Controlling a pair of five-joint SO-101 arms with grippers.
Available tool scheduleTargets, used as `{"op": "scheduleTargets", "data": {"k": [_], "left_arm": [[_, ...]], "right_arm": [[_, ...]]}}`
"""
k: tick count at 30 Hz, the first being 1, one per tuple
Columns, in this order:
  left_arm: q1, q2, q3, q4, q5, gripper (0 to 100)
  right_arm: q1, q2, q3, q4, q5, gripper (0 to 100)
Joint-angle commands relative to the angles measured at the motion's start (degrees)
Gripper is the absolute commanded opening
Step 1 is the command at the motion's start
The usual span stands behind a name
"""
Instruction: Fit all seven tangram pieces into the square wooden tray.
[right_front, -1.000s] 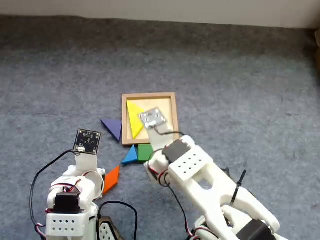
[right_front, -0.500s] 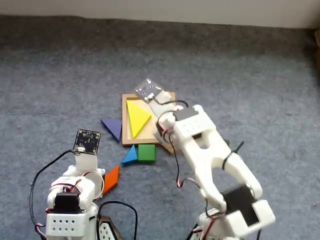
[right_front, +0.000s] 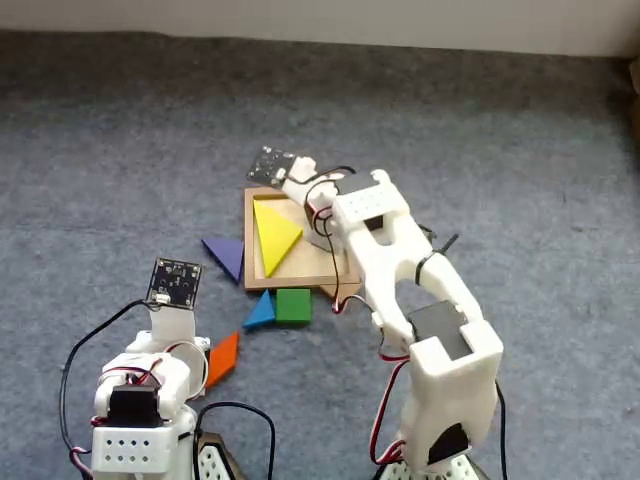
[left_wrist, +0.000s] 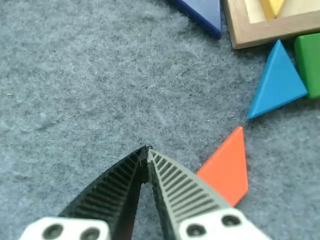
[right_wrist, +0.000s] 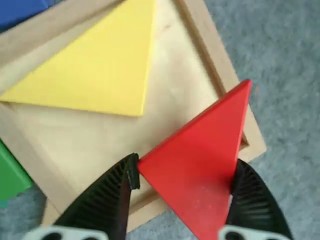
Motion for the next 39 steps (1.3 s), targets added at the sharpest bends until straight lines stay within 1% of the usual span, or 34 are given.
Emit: {"op": "scheduleTargets", "data": {"k": [1, 4, 10, 17, 19, 22, 24, 25, 30, 31, 32, 37, 39], "left_arm": [[-0.57, -2.33, 1.1, 0.35, -0.26, 1], [-0.57, -2.33, 1.1, 0.35, -0.26, 1], [-0.57, -2.33, 1.1, 0.35, -0.26, 1], [-0.57, -2.33, 1.1, 0.35, -0.26, 1], [-0.57, -2.33, 1.1, 0.35, -0.26, 1], [-0.57, -2.33, 1.1, 0.35, -0.26, 1], [-0.57, -2.33, 1.1, 0.35, -0.26, 1], [-0.57, -2.33, 1.1, 0.35, -0.26, 1], [-0.57, -2.33, 1.1, 0.35, -0.26, 1], [-0.57, -2.33, 1.1, 0.35, -0.26, 1], [-0.57, -2.33, 1.1, 0.35, -0.26, 1], [-0.57, -2.33, 1.1, 0.35, -0.26, 1], [-0.57, -2.33, 1.1, 0.35, -0.26, 1]], "right_arm": [[-0.84, -1.27, -3.3, -0.84, 3.87, 18.8], [-1.71, -1.27, -3.47, -0.84, 3.96, 19.6], [-4.35, -1.27, -3.56, -0.84, 3.6, 32.2], [-5.76, -1.45, -3.56, -0.84, 3.43, 32.4], [-5.58, -1.8, -3.56, -0.48, 1.76, 32.3], [-4.79, -5.85, -3.21, -0.48, 0.79, 31.9], [-4.53, -9.63, -3.12, -0.48, 0.79, 28.0], [-4.0, -11.3, -2.86, -0.48, 0.79, 24.1], [-2.07, -16.4, 1.19, -0.84, 0.62, 0.5], [-1.98, -16.31, 2.24, -0.75, 0.0, 0.3], [-1.54, -16.22, 3.38, -0.66, -2.29, 1.7], [-0.66, -16.04, 6.02, -0.92, -19.08, 0.4], [-0.31, -15.96, 6.02, -0.92, -23.91, 0.4]]}}
